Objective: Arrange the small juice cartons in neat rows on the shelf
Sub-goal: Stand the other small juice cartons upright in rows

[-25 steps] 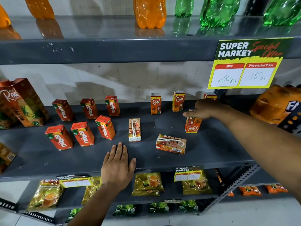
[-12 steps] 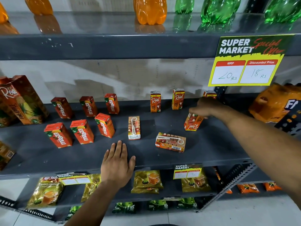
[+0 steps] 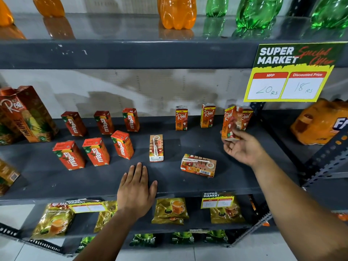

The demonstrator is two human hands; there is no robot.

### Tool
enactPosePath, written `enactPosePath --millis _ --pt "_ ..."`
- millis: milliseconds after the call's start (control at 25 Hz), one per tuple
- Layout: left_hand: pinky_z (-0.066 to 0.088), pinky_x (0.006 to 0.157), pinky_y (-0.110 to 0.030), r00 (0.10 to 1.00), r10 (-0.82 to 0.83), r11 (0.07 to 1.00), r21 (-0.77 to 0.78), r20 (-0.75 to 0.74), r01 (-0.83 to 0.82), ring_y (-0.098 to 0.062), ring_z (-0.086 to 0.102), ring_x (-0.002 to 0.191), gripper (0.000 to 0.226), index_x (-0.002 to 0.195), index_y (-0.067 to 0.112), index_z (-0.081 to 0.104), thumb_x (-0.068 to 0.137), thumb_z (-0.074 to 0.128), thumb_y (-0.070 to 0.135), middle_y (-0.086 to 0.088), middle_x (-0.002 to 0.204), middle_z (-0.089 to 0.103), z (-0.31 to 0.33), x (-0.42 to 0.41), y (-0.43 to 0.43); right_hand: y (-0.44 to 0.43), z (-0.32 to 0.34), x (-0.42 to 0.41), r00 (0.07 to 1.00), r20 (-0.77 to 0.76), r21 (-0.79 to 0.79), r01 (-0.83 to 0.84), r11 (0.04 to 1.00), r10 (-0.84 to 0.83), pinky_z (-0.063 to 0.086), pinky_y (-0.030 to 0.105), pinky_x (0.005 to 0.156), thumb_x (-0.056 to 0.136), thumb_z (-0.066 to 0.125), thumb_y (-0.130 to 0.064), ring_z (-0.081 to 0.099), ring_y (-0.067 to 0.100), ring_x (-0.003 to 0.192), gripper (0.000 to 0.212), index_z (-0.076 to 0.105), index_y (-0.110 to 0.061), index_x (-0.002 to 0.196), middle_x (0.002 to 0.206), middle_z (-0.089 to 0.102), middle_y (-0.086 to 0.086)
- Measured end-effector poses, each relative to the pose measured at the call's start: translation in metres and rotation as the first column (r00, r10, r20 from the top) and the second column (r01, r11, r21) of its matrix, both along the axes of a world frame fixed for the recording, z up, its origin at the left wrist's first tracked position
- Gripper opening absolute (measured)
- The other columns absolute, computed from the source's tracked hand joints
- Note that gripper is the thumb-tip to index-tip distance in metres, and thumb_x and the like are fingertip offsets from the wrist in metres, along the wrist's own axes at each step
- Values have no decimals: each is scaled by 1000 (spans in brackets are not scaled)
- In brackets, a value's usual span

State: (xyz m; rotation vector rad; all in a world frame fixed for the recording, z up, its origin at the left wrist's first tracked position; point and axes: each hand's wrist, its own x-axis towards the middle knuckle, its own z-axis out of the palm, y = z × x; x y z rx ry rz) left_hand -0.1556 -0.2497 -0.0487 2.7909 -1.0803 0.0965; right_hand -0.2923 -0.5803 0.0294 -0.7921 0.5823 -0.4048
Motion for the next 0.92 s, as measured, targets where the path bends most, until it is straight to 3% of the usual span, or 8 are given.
enactPosePath --millis 200,280,440,560,720,760,840,920 --pt "21 115 -46 1000 -6 1000 -9 -6 6 -32 24 143 80 143 5 35 88 7 56 -15 154 31 1 0 0 -2 -3 6 999 -22 -58 27 998 -28 52 34 77 81 61 -2 64 26 98 26 58 -9 105 103 66 13" --pt "21 115 -45 1000 -5 1000 -10 -10 5 -31 23 144 80 143 5 34 88 7 56 -15 154 30 1 0 1 -7 -6 9 994 -79 -185 59 981 -75 52 38 82 82 60 7 63 29 104 33 55 -11 110 112 63 14" --pt "22 115 -46 1000 -3 1000 -16 -18 3 -32 23 143 79 143 5 34 89 8 56 -15 154 30 0 0 1 -14 -20 6 947 -292 -607 -74 791 -136 46 40 96 79 70 4 59 24 110 38 58 -19 107 115 64 7" --pt "21 115 -46 1000 -9 1000 -15 -15 9 -32 24 143 79 143 5 34 89 8 56 -15 154 31 0 0 1 -21 -33 -1 908 -395 -705 -204 679 -138 45 36 92 77 75 -5 60 22 108 43 54 -22 111 115 65 6" --pt "19 116 -44 1000 -11 1000 -16 -1 11 -30 21 144 81 145 6 31 88 5 57 -14 155 28 0 0 1 -31 -33 -6 820 -544 -760 -392 518 -177 44 42 98 74 79 -13 60 24 110 47 53 -21 113 116 65 5" --pt "18 116 -43 1000 -12 1000 -12 0 12 -30 19 145 81 145 7 29 88 4 58 -13 156 26 0 0 1 -29 -31 -7 828 -528 -777 -381 501 -189 43 41 99 73 80 -11 59 22 112 57 50 -20 120 118 63 3" --pt "16 117 -43 1000 -11 1000 -14 -6 11 -29 17 145 82 146 7 28 87 2 58 -12 157 24 -1 0 2 -14 -25 -14 895 -316 -838 -107 535 -315 42 37 96 70 79 -7 56 13 108 76 39 -24 132 118 57 -4" --pt "15 117 -43 1000 -4 1000 -13 -6 3 -29 15 146 81 147 7 26 88 3 58 -12 158 22 -1 0 2 6 -20 -26 880 -19 -873 217 437 -474 48 37 84 67 73 -12 56 4 92 62 46 -33 119 106 56 -9"
